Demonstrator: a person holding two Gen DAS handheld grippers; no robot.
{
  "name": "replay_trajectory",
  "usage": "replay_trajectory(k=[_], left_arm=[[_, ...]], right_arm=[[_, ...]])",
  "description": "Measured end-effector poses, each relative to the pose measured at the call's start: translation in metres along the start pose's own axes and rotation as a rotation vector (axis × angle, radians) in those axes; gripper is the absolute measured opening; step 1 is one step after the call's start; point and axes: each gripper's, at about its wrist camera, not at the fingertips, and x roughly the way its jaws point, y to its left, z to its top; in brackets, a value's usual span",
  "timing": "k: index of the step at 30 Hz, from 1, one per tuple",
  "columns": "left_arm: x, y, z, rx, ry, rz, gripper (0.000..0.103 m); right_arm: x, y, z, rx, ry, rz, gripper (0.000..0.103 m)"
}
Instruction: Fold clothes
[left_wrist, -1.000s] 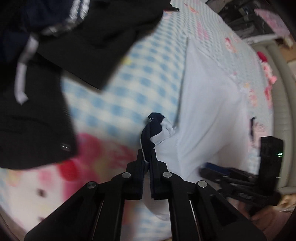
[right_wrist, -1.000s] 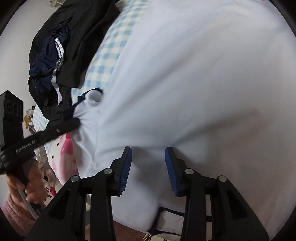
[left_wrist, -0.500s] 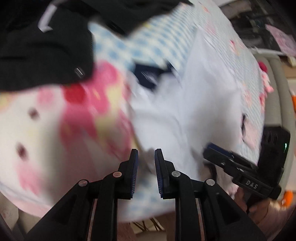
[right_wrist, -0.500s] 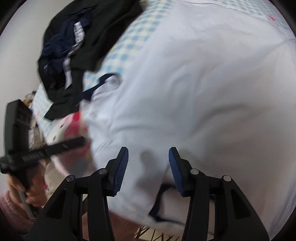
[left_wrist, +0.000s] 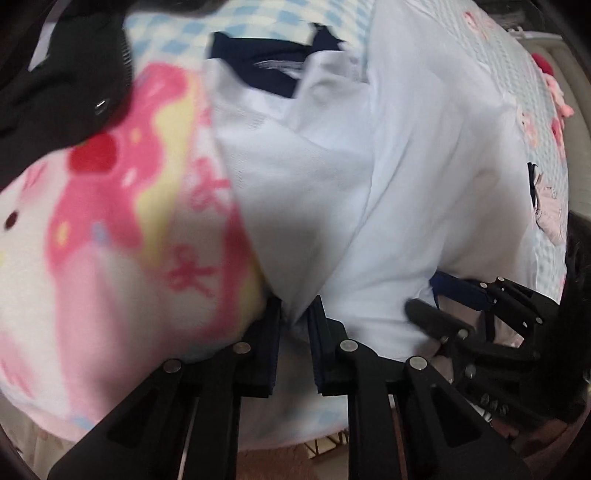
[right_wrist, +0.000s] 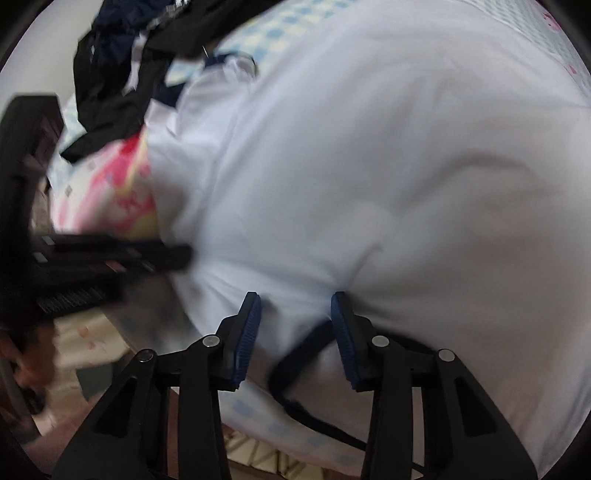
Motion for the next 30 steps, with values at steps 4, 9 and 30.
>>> replay_trajectory(k=[4,9,30], left_arm=[[-0.043,-0.008,-0.006,0.021,-0.124,-0.065,0.019],[-0.044,-0.039,-0.006,0.140,-0.159,-0.114,0.019],[0.003,-0.118,-0.024,0.368,0.139,0.151,0.033]], right_arm=[[-0.022,-0.016,-0.005,0.085,-0.022,0.054,0.039],[-0.046,-0.022,-0.003,0.152,-0.107,0.058,0.041],[-0.123,-0.158,-0.130,0.436,-0.112,-0.203,0.041]])
